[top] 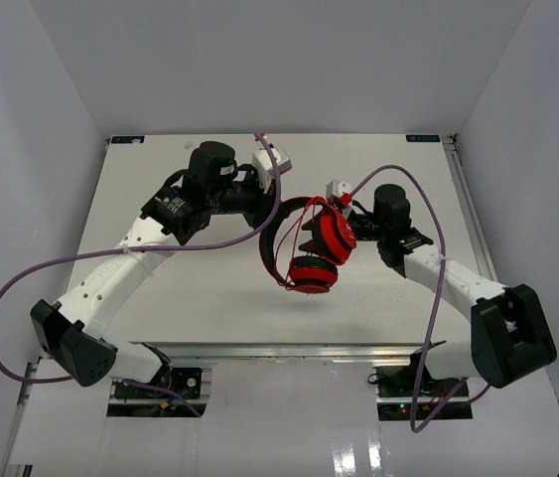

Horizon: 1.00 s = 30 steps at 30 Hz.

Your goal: Wrap the headphones

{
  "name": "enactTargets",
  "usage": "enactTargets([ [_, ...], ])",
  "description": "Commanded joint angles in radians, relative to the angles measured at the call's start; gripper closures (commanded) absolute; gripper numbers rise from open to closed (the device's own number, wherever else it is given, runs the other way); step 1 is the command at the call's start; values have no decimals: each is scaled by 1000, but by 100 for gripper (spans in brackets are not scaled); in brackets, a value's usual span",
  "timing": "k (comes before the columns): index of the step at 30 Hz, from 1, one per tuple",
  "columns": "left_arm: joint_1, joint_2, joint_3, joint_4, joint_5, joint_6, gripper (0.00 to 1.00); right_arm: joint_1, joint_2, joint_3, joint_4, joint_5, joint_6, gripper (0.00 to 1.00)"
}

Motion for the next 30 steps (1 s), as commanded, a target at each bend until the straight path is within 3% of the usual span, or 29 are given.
enactTargets([
  [1,-1,-50,7,56,18,-27,100,-22,-41,-4,-81,439,14,10],
  [3,0,-56,7,55,15,-26,100,-51,-46,18,-112,542,40,6],
  [6,-1,-60,5,53,11,-24,100,-101,-48,47,-164,507,51,10],
  [9,-1,-63,9,48,7,-21,100,-146,-51,62,-245,400,-22,10],
  [13,-1,-70,12,44,0,-15,100,-207,-91,42,-335,134,-241,10],
  [16,-1,-69,11,40,3,-13,100,-222,-132,21,-363,-26,-314,10],
  [20,-1,-61,14,42,11,-14,100,-195,-136,-8,-133,-146,-101,10],
  [25,-1,-54,30,43,25,-26,100,-42,-25,73,-93,-374,29,6],
  [30,-1,-60,25,49,29,-36,100,63,23,127,-78,-240,89,6],
])
